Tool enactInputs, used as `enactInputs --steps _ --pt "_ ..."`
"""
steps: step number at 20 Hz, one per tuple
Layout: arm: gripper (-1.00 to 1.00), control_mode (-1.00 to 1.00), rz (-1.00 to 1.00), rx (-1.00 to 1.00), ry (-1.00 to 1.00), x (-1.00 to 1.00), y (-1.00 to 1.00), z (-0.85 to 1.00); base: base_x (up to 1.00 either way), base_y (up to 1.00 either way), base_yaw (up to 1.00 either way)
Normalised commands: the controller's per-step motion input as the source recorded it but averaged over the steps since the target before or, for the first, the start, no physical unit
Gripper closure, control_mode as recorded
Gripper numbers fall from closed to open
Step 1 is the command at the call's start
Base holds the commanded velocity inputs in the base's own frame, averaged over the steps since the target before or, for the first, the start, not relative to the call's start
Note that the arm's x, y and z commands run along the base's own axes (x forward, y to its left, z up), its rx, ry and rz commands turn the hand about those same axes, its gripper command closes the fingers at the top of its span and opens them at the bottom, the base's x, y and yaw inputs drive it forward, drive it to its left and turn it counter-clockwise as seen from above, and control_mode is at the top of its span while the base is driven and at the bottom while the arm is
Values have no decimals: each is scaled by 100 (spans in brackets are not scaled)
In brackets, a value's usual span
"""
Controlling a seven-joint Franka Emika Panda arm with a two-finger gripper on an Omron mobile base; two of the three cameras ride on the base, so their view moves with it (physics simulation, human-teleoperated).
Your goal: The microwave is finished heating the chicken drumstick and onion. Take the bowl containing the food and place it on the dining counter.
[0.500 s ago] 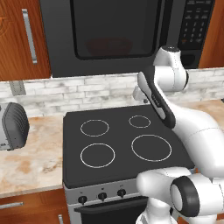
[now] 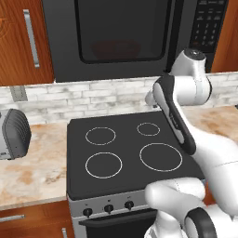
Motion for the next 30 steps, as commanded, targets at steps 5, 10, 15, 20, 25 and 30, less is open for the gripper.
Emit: enactInputs --steps 5,10,15,20,25,30 --pt "-100 -100 0 0 -54 -55 -20 47 0 0 0" --pt "-100 -100 0 0 -58 -46 -33 65 0 0 0" --pt "-100 -100 0 7 -61 -21 -18 85 0 0 0" --pt "-100 -100 0 10 -47 -2 -12 93 0 0 0" --pt "-100 -100 0 1 -18 -6 -1 25 0 0 0" --pt "-100 -100 0 0 -12 55 0 49 0 0 0"
